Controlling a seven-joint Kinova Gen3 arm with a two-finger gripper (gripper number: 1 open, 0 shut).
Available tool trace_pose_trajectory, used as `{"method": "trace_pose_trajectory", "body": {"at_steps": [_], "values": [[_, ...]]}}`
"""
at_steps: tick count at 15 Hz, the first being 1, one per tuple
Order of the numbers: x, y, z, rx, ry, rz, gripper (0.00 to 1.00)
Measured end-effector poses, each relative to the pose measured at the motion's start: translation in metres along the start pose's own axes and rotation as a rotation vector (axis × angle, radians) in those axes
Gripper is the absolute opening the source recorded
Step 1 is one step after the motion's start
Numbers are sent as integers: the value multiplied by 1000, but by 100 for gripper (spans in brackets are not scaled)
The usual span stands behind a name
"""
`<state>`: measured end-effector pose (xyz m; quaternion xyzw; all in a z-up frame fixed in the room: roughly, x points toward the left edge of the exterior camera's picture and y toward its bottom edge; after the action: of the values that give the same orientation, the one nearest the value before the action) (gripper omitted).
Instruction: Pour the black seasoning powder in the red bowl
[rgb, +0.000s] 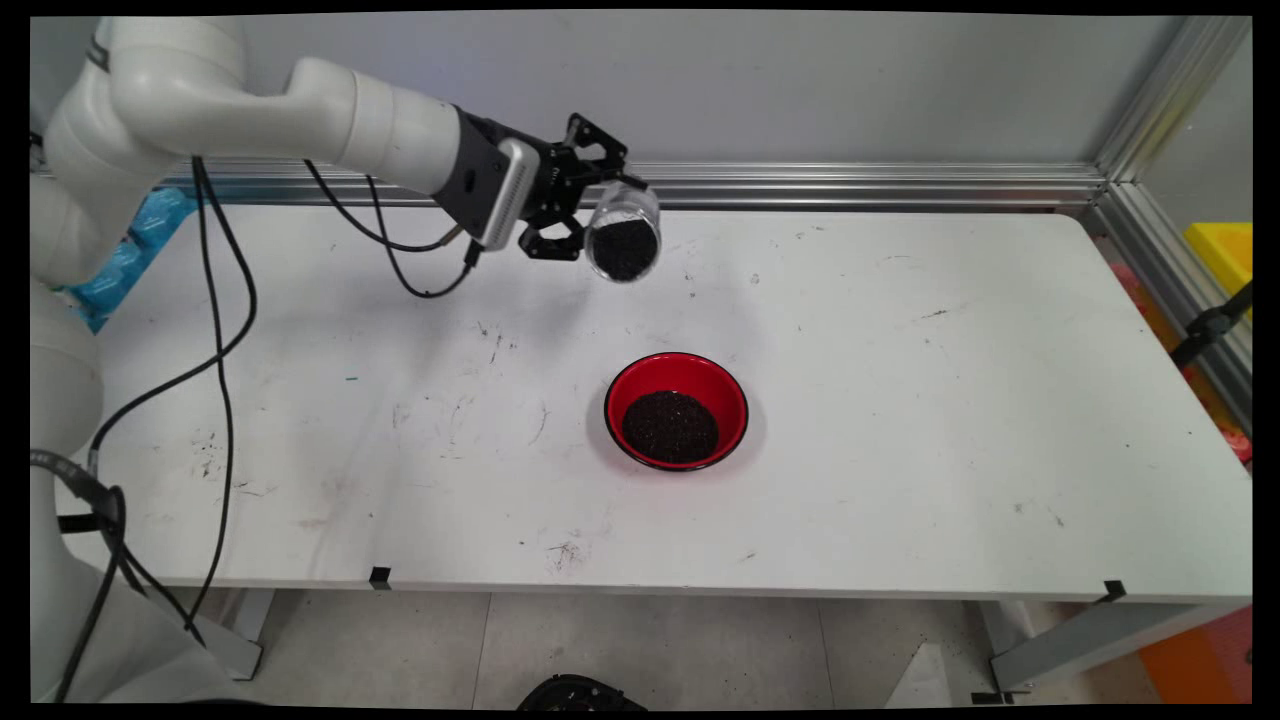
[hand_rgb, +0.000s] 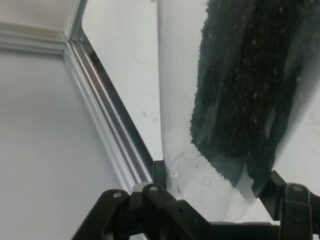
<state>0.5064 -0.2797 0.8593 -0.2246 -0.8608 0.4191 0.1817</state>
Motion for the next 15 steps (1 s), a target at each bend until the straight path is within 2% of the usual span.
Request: {"method": "trace_pose_trajectory", "body": {"at_steps": [4, 8, 15], "values": [[-15, 4, -15, -61, -16, -213, 0], [-29, 13, -22, -95, -28, -433, 0], [-55, 31, -11, -85, -38, -804, 0]]}}
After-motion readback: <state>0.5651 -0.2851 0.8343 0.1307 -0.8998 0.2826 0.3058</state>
